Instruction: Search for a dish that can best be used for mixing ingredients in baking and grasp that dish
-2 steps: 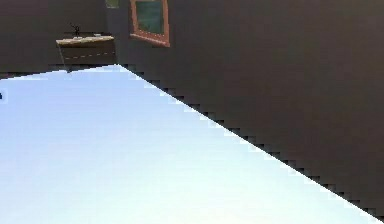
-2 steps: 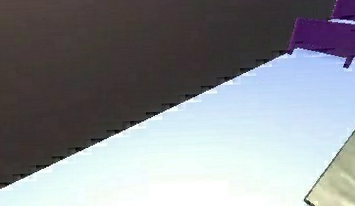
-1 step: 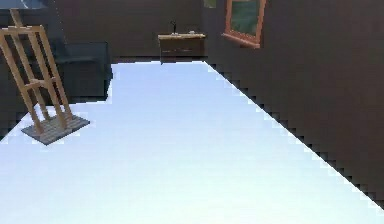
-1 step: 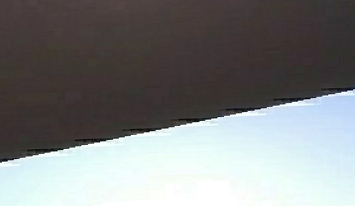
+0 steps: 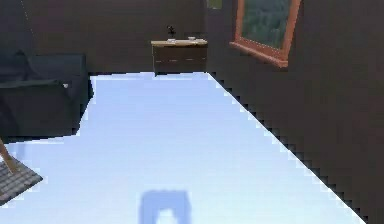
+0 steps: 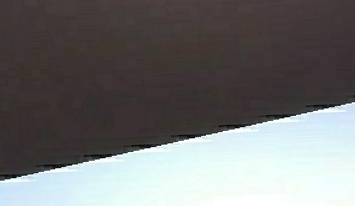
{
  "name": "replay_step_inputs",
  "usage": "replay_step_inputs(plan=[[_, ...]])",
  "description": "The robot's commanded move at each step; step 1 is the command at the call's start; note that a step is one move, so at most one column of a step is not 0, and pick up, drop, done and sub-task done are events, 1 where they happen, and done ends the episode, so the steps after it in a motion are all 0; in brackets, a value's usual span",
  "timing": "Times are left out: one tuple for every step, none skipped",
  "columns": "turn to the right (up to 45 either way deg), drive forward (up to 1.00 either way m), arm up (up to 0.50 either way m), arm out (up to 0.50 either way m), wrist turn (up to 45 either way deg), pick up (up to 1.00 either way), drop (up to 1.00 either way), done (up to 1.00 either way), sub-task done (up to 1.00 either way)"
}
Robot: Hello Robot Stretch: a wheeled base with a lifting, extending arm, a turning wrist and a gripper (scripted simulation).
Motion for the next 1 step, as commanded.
replay_step_inputs(plan=[[0.0,1.00,0.00,0.00,0.0,0.00,0.00,0.00,0.00]])
